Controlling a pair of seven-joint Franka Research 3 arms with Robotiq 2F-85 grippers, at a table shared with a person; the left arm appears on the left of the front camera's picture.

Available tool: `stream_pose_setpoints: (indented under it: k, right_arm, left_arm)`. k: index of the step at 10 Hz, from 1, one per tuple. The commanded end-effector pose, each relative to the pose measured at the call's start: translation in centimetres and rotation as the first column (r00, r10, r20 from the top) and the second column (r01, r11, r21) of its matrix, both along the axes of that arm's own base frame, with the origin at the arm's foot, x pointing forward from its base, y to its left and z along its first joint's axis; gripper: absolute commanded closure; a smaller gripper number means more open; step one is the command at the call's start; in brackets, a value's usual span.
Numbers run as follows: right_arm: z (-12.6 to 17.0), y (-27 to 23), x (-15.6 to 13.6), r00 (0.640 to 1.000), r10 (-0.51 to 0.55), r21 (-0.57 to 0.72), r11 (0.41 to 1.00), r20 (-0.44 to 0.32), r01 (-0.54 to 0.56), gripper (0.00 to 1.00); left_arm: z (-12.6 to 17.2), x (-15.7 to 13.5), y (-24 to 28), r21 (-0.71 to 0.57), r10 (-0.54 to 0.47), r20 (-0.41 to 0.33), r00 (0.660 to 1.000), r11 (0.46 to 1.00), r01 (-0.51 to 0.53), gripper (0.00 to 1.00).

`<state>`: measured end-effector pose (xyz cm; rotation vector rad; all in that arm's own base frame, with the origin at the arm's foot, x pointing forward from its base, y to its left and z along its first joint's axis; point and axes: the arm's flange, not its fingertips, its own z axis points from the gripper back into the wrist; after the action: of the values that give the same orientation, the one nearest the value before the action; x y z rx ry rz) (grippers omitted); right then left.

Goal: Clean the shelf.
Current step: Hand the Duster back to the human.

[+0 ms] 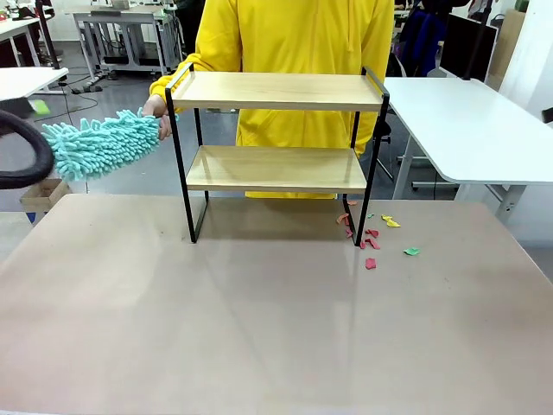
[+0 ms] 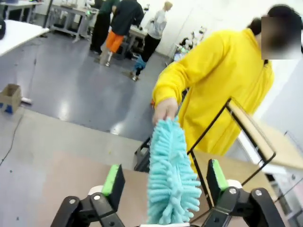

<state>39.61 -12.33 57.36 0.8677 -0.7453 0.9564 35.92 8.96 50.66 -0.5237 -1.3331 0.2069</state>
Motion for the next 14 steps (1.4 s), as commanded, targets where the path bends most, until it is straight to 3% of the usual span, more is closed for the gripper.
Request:
stream_pose_setpoints:
  k: [1, 5, 6, 14]
  right_arm:
    - [0.3, 0.0, -0.2, 1.000, -0.001, -0.001, 1.000, 0.000, 0.001, 0.00]
    - [0.3, 0.0, -0.2, 1.000, -0.001, -0.001, 1.000, 0.000, 0.001, 0.00]
    - [0.3, 0.0, -0.2, 1.000, -0.001, -0.001, 1.000, 0.000, 0.001, 0.00]
    - [0.3, 0.0, -0.2, 1.000, -0.001, -0.001, 1.000, 0.000, 0.001, 0.00]
  left_arm:
    - [2.1, -4.4, 3.2, -0.091, 0.064, 0.040, 0.997, 0.994, -0.060, 0.00]
    - [2.8, -6.2, 6.2, -0.141, 0.112, 0.082, 0.990, 0.985, -0.100, 0.00]
    - [4.3, -4.3, 6.4, -0.146, 0.140, 0.071, 0.988, 0.981, -0.129, 0.00]
    - [4.3, -4.3, 6.4, -0.146, 0.140, 0.071, 0.988, 0.981, -0.129, 0.00]
